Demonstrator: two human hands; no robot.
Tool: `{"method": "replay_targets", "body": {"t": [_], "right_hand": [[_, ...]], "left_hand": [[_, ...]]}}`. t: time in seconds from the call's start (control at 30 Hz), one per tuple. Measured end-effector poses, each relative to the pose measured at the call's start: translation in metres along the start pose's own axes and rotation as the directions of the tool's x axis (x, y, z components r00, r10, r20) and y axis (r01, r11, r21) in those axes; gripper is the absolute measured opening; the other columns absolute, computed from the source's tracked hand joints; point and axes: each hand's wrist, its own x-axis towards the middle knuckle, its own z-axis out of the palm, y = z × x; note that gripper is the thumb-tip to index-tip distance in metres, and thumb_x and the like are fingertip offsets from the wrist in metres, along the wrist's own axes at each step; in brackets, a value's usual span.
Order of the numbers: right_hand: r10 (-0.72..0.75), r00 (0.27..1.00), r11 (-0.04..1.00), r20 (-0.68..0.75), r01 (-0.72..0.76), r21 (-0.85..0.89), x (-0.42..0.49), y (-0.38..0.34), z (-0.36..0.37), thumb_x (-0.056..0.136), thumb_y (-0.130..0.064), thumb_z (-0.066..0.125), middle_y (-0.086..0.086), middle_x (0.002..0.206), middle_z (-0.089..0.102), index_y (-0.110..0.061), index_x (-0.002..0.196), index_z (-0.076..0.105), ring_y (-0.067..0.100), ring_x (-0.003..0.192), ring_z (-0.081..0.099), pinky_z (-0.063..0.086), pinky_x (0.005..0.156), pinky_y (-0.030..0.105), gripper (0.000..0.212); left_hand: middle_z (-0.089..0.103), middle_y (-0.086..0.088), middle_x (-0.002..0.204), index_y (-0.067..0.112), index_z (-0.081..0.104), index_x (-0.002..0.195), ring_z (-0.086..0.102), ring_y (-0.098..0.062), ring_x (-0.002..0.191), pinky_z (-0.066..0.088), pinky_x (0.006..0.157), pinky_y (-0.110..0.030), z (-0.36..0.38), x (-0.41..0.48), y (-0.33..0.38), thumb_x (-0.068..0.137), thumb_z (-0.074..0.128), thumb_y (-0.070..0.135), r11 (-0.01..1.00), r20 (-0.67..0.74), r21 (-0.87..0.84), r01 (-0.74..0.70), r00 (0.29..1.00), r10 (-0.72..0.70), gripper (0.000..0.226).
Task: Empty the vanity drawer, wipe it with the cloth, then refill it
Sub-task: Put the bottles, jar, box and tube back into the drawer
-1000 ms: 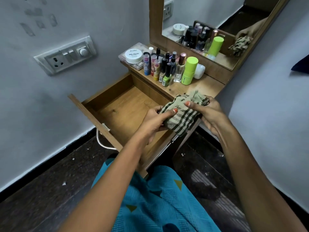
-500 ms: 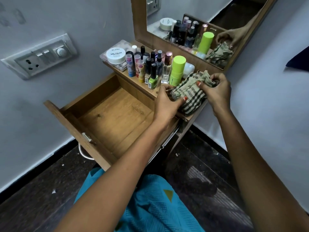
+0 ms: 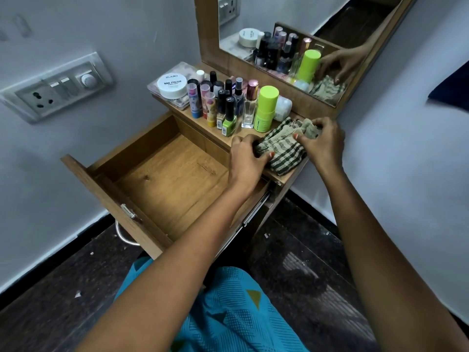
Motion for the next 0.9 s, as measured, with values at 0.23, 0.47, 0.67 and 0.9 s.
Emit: {"method": "replay_targets", "body": {"t": [0.23, 0.47, 0.67, 0.9], "right_hand": [[-0.180, 0.982, 0.969, -0.052, 0.186, 0.160, -0.003, -0.033, -0.005, 0.074, -0.009, 0.073, 0.009, 0.117, 0.056, -0.008, 0.107, 0.060, 0.019, 0.108, 0.052, 0.044, 0.094, 0.026, 0.036], [-0.187, 0.982, 0.933, 0.009, 0.175, 0.314, 0.002, -0.062, 0.012, 0.070, -0.007, 0.076, 0.008, 0.119, 0.055, -0.008, 0.119, 0.054, 0.008, 0.098, 0.048, 0.048, 0.082, 0.021, 0.053], [-0.158, 0.987, 0.939, 0.037, 0.138, 0.315, 0.008, -0.070, 0.021, 0.072, -0.008, 0.074, 0.007, 0.123, 0.055, -0.008, 0.124, 0.050, 0.013, 0.106, 0.052, 0.047, 0.093, 0.026, 0.058], [-0.183, 0.982, 0.941, 0.046, 0.161, 0.299, 0.008, -0.068, 0.024, 0.073, -0.007, 0.073, 0.007, 0.123, 0.057, -0.009, 0.120, 0.054, 0.019, 0.112, 0.054, 0.048, 0.095, 0.035, 0.051]], "left_hand": [[0.055, -0.004, 0.120, 0.007, 0.052, 0.120, 0.055, -0.013, 0.102, 0.046, 0.098, -0.028, -0.026, 0.007, 0.019, 0.085, 0.058, 0.000, 0.985, -0.164, -0.037, -0.169, 0.973, 0.160, 0.036], [0.048, -0.007, 0.135, 0.009, 0.041, 0.132, 0.043, -0.017, 0.126, 0.034, 0.105, -0.021, -0.066, 0.062, 0.042, 0.074, 0.072, 0.008, 0.864, 0.037, 0.260, -0.430, 0.899, 0.436, 0.066], [0.059, -0.010, 0.121, 0.007, 0.051, 0.123, 0.056, -0.021, 0.109, 0.046, 0.092, -0.026, -0.071, 0.092, 0.050, 0.073, 0.072, 0.008, 0.747, 0.337, 0.431, -0.507, 0.858, 0.388, 0.054], [0.065, -0.011, 0.105, 0.006, 0.057, 0.112, 0.059, -0.019, 0.090, 0.048, 0.077, -0.029, -0.059, 0.105, 0.046, 0.074, 0.072, 0.007, 0.713, 0.355, 0.487, -0.506, 0.860, 0.368, 0.041]]}}
